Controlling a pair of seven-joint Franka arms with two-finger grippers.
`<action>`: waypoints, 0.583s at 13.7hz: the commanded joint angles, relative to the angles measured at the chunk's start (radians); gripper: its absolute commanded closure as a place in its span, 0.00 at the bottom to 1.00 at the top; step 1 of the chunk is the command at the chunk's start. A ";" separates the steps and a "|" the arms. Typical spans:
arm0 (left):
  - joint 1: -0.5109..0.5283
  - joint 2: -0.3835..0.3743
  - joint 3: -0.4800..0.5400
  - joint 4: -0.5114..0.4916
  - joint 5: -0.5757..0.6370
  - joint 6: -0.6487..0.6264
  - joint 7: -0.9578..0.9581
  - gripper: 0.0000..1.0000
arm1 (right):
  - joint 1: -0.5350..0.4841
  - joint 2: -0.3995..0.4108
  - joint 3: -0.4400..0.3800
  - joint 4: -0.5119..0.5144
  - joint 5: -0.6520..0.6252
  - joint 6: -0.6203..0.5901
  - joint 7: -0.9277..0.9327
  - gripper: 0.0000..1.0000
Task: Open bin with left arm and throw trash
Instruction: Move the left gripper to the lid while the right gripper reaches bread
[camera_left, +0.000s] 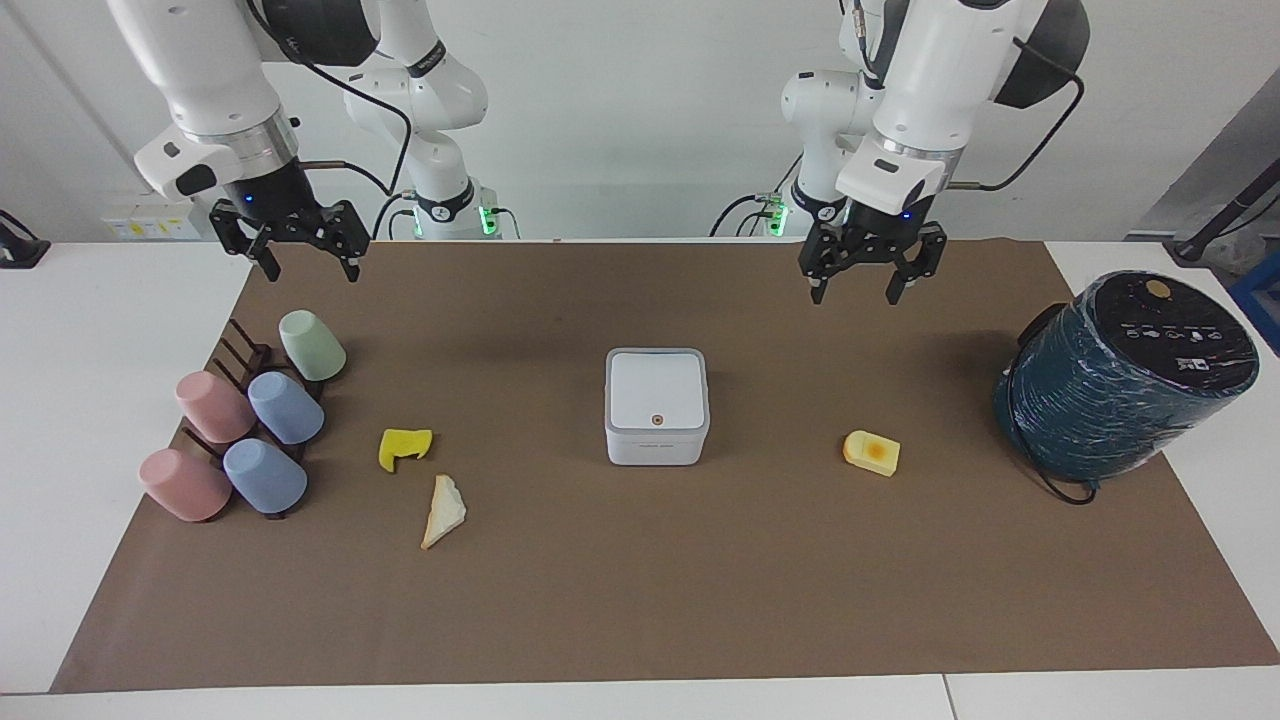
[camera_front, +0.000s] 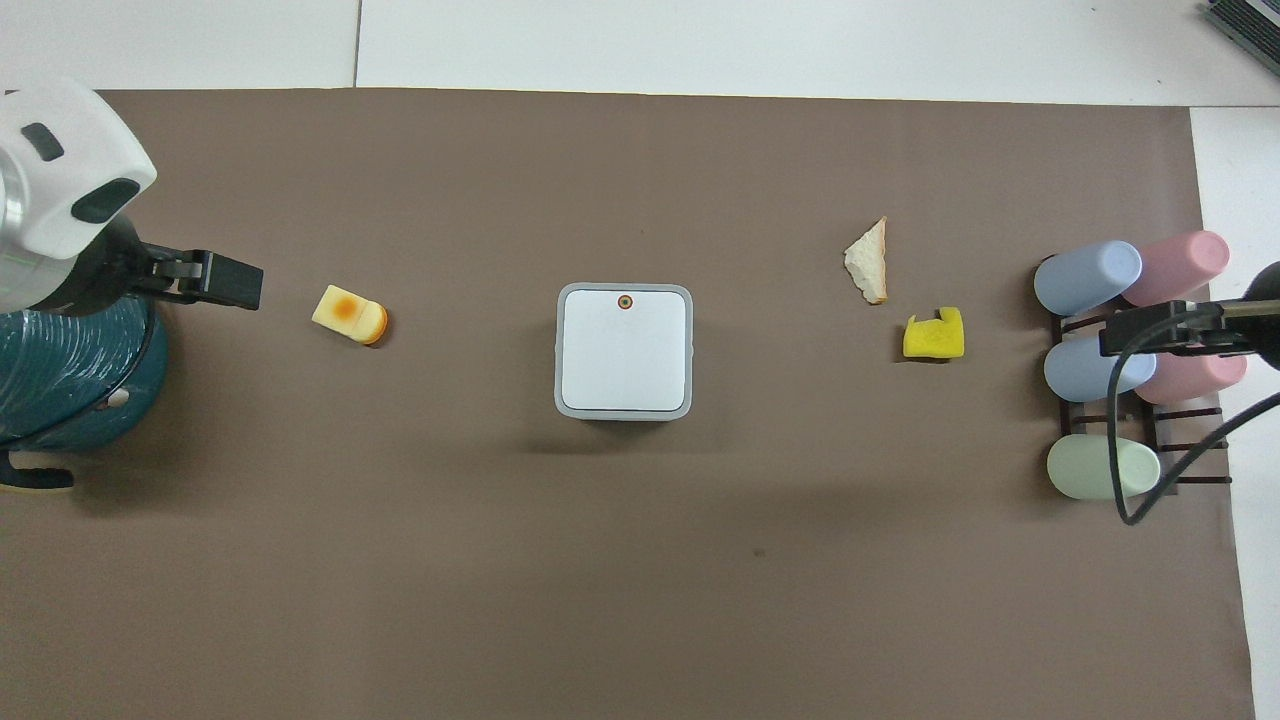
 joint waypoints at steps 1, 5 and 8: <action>-0.051 0.050 0.014 -0.022 -0.021 0.094 -0.114 0.00 | -0.001 0.028 0.002 -0.029 0.018 0.089 -0.027 0.00; -0.097 0.124 0.014 -0.019 -0.021 0.206 -0.233 0.48 | 0.026 0.172 0.002 -0.026 0.036 0.259 -0.054 0.00; -0.117 0.149 0.012 -0.023 -0.023 0.269 -0.288 0.96 | 0.042 0.292 0.002 -0.026 0.037 0.417 -0.102 0.00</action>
